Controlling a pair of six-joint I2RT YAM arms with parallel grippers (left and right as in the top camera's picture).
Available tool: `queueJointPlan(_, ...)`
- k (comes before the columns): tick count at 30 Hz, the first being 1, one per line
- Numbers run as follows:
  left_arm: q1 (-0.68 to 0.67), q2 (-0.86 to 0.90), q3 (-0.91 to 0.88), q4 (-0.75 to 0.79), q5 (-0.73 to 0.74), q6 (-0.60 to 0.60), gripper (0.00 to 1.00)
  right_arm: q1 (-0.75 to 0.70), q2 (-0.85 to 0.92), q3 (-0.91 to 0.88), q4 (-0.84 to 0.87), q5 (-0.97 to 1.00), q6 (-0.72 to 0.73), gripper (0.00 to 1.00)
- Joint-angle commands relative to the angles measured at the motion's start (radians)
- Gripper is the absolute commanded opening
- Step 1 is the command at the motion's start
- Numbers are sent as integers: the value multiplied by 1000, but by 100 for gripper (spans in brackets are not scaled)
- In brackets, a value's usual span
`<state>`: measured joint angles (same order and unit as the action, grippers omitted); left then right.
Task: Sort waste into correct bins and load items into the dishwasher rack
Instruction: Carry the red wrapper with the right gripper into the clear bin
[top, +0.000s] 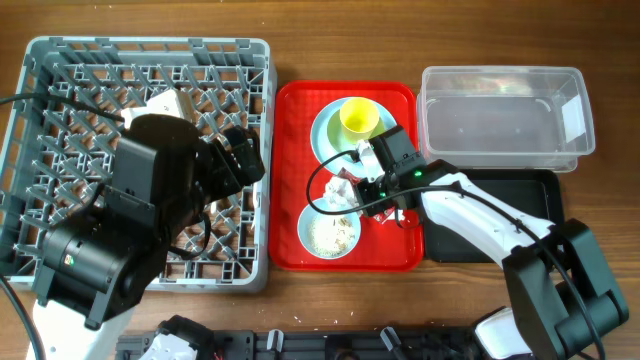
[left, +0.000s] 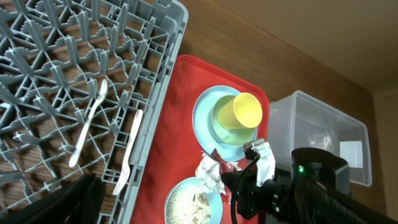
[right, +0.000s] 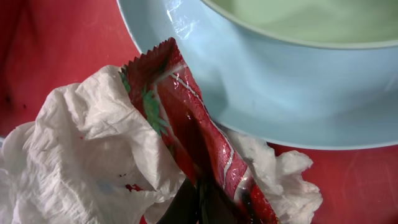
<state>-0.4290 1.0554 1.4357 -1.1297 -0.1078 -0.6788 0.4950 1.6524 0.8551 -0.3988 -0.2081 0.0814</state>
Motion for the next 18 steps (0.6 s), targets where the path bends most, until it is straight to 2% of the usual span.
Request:
queueJointPlan(1, 6, -5, 8, 2, -10, 1, 100, 1, -15, 21, -42, 11, 2, 4)
queueJointPlan(4, 6, -5, 8, 2, -10, 1, 100, 1, -125, 100, -145, 16, 5, 4)
queueJointPlan(7, 6, -5, 8, 2, -10, 1, 100, 1, -288, 136, -217, 120, 5, 4)
queueJointPlan(10, 6, -5, 8, 2, -10, 1, 100, 1, -420, 136, -251, 413, 89, 4)
queueJointPlan(13, 6, -5, 8, 2, -10, 1, 100, -17, -418, 131, -243, 756, 211, 4)
queueJointPlan(15, 6, -5, 8, 2, -10, 1, 100, -68, -375, 117, -209, 822, 241, 4)
queueJointPlan(18, 6, -5, 8, 2, -10, 1, 100, -184, -271, 105, -115, 806, 270, 4)
